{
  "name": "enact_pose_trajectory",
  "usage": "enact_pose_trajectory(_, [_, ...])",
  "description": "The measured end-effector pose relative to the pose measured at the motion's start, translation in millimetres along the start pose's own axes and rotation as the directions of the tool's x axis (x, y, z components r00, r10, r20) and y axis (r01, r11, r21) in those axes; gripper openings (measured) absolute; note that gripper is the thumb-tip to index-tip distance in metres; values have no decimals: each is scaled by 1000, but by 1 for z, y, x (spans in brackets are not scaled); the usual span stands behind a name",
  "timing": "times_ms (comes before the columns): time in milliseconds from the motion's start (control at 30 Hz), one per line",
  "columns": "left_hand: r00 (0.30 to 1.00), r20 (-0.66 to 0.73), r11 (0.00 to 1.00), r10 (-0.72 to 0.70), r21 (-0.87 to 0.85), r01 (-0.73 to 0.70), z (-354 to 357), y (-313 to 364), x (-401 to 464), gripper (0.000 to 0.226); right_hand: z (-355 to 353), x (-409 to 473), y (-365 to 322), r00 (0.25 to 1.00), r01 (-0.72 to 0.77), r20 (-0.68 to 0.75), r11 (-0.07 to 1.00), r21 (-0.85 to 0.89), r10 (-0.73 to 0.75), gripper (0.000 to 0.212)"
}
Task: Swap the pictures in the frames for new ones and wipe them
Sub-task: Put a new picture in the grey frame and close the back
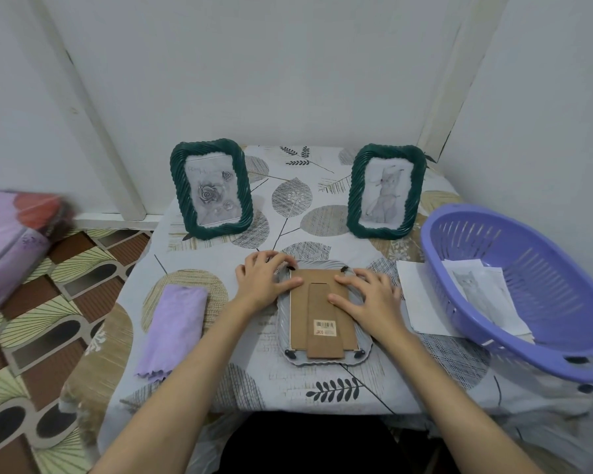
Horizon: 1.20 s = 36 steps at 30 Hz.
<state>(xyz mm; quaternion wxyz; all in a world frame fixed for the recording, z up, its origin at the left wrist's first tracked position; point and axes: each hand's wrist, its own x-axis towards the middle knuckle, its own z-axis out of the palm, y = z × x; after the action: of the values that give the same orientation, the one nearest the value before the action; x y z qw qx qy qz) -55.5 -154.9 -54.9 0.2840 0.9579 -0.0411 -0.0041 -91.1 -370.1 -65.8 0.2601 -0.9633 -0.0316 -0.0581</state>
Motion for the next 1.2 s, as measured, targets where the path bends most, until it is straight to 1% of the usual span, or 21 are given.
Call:
enact_pose_trajectory(67, [1000, -18, 1000, 9, 7, -9, 1, -1, -1, 39, 0, 0, 0, 1000, 1, -1, 1000, 5, -1, 47])
enact_pose_trajectory(200, [998, -60, 999, 29, 22, -28, 5, -7, -1, 34, 1, 0, 0, 1000, 2, 0, 1000, -1, -2, 47])
enact_pose_trajectory(333, [988, -144, 998, 62, 28, -59, 10, -8, -3, 33, 1, 0, 0, 1000, 4, -10, 1000, 15, -4, 46])
enact_pose_trajectory(400, [984, -161, 997, 70, 29, -66, 11, -6, -4, 35, 1, -1, 0, 1000, 0, -7, 1000, 9, 0, 46])
enact_pose_trajectory(500, [989, -133, 996, 59, 68, -50, 9, -1, -9, 43, -1, 0, -1, 999, -11, 34, 1000, 6, 10, 47])
enact_pose_trajectory(567, [991, -119, 997, 60, 47, -55, 8, 3, -17, 49, -7, 0, -2, 996, -9, 89, 999, 38, 6, 49])
enact_pose_trajectory(633, [990, -113, 997, 81, 4, -81, 7, 9, -31, 55, -16, -3, -1, 991, 6, 130, 995, 100, -19, 51])
enact_pose_trajectory(700, [988, -82, 992, 128, 2, -128, 6, 16, -47, 67, -26, -11, 3, 987, 28, 153, 984, 175, -55, 48])
enact_pose_trajectory(733, [988, -47, 989, 150, 15, -149, 7, 19, -55, 68, -31, -16, 6, 983, 42, 166, 979, 200, -76, 45])
enact_pose_trajectory(767, [987, -11, 986, 162, 27, -162, 7, 22, -62, 65, -37, -21, 10, 977, 58, 187, 976, 210, -98, 41])
enact_pose_trajectory(833, [986, 36, 986, 161, 35, -163, 10, 27, -73, 55, -46, -31, 14, 957, 89, 256, 978, 187, -136, 36])
enact_pose_trajectory(933, [989, 70, 991, 134, 18, -135, 14, 31, -83, 50, -56, -45, 15, 925, 149, 336, 983, 111, -179, 34])
enact_pose_trajectory(1067, [991, 85, 994, 107, 0, -108, 19, 31, -89, 49, -56, -55, 11, 914, 250, 330, 968, 3, -237, 36])
enact_pose_trajectory(1200, [993, 67, 995, 100, -4, -100, 22, 31, -93, 47, -54, -57, 9, 916, 281, 306, 959, -31, -259, 37])
